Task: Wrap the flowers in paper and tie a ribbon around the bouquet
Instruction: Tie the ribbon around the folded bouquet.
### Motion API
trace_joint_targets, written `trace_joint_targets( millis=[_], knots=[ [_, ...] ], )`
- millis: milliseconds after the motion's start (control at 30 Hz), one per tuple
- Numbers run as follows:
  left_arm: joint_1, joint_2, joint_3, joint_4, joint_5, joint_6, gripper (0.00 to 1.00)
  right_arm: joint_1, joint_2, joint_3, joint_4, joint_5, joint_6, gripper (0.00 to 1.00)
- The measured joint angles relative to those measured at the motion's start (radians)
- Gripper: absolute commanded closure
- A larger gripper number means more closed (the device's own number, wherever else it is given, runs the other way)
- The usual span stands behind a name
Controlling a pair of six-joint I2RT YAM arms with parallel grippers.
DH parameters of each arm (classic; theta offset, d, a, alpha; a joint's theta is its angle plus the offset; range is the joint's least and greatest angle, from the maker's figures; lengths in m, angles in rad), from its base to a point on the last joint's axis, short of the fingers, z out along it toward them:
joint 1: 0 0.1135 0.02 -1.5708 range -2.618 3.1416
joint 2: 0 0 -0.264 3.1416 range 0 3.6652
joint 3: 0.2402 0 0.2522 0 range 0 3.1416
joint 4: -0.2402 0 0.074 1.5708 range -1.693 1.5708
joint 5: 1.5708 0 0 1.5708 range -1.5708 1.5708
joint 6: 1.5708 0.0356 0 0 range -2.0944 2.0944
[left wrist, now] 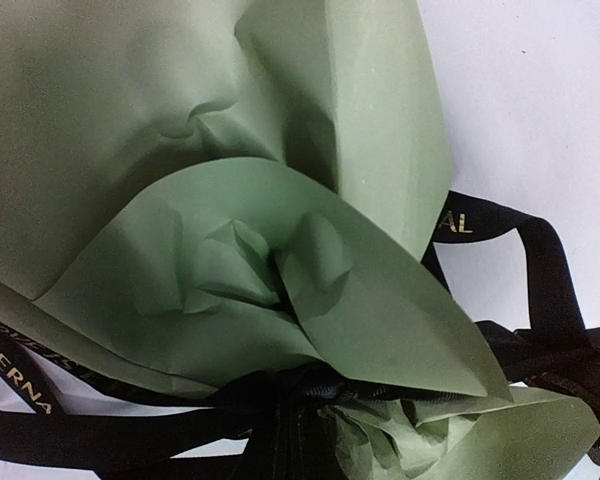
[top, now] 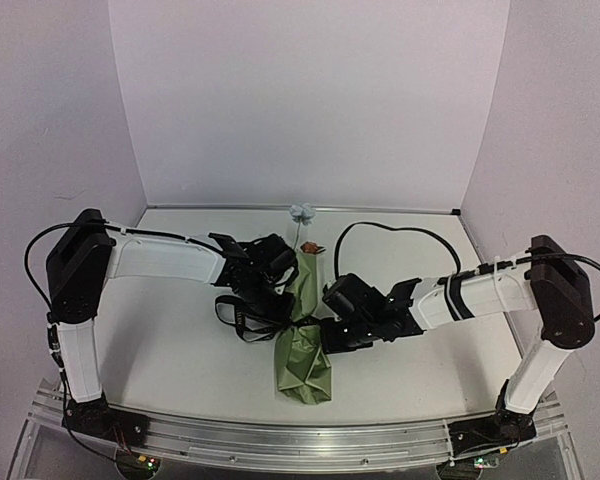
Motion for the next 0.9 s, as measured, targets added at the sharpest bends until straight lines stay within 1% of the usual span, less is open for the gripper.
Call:
trace_joint_targets(
  millis=[667,900],
  knots=[
    [0.023,-0.046,-0.060,0.064,0.054,-0.001,1.00,0.002,-0.038,-0.044,0.034,0.026,-0.052,1.00],
    [0.027,-0.051,-0.073,0.071,0.074,-0.001,1.00,0.002,-0.049,-0.065,0.056,-0.017,-0.074,1.00]
  ],
)
